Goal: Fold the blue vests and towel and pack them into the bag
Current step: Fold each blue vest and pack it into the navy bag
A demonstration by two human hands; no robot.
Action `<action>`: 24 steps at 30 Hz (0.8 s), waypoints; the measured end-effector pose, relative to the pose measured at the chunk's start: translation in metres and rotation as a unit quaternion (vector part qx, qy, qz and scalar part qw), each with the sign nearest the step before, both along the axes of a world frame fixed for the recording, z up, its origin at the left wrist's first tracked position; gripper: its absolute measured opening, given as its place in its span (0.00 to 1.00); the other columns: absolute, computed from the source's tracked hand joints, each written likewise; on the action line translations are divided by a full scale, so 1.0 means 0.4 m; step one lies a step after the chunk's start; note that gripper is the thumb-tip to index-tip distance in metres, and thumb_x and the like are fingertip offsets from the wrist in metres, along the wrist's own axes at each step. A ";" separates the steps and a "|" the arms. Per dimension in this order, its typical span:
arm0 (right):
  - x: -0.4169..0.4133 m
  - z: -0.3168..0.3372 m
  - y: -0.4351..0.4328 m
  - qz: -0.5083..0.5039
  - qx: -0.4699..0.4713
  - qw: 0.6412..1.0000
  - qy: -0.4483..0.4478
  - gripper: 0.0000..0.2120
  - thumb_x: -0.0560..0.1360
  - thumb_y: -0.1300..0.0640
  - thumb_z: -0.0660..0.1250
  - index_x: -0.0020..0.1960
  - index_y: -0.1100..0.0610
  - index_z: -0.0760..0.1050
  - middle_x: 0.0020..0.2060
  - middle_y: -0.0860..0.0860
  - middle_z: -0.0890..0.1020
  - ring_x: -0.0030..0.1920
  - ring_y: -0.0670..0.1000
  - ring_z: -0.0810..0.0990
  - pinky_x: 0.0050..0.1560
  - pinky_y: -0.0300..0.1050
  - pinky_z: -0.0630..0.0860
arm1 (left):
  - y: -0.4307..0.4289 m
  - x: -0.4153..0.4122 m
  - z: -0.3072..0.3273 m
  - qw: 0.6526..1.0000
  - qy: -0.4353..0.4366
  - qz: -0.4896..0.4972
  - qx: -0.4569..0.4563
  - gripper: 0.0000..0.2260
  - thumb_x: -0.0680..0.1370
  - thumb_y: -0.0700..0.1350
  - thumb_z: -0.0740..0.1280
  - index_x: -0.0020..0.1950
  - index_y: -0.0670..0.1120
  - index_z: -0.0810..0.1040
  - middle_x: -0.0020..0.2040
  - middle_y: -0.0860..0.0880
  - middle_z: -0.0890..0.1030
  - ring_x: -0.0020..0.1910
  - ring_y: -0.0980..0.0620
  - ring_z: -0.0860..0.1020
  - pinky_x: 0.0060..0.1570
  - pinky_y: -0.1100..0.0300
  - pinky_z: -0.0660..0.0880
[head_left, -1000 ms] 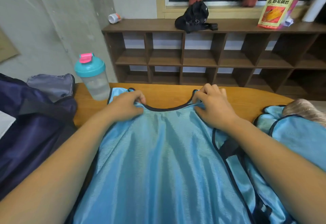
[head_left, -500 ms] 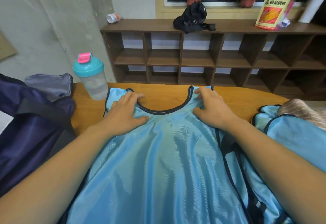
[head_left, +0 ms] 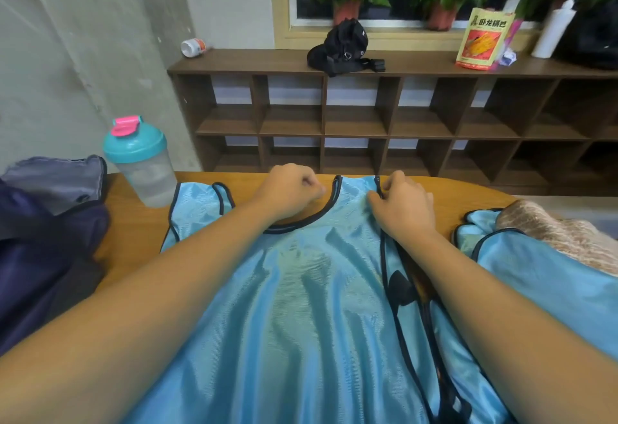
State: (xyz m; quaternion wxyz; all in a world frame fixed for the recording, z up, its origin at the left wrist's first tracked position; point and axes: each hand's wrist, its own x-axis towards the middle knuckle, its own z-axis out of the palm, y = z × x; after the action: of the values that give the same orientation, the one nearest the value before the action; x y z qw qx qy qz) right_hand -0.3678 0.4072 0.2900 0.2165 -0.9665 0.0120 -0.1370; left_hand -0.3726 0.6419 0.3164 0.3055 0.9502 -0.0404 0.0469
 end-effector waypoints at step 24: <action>-0.005 0.025 0.005 0.026 -0.097 0.995 0.028 0.19 0.83 0.62 0.57 0.73 0.56 0.65 0.42 0.51 0.79 0.43 0.57 0.75 0.56 0.56 0.68 | -0.146 0.114 -0.124 0.978 -0.138 0.124 0.099 0.08 0.84 0.50 0.65 0.49 0.49 0.78 0.49 0.48 0.78 0.46 0.46 0.78 0.41 0.51 0.77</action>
State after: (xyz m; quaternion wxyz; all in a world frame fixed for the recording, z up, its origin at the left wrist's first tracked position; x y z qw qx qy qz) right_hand -0.3698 0.4091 0.3001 0.1245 -0.9865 -0.0205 -0.1044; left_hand -0.3271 0.5833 0.2670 0.1936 0.9577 0.0317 0.2104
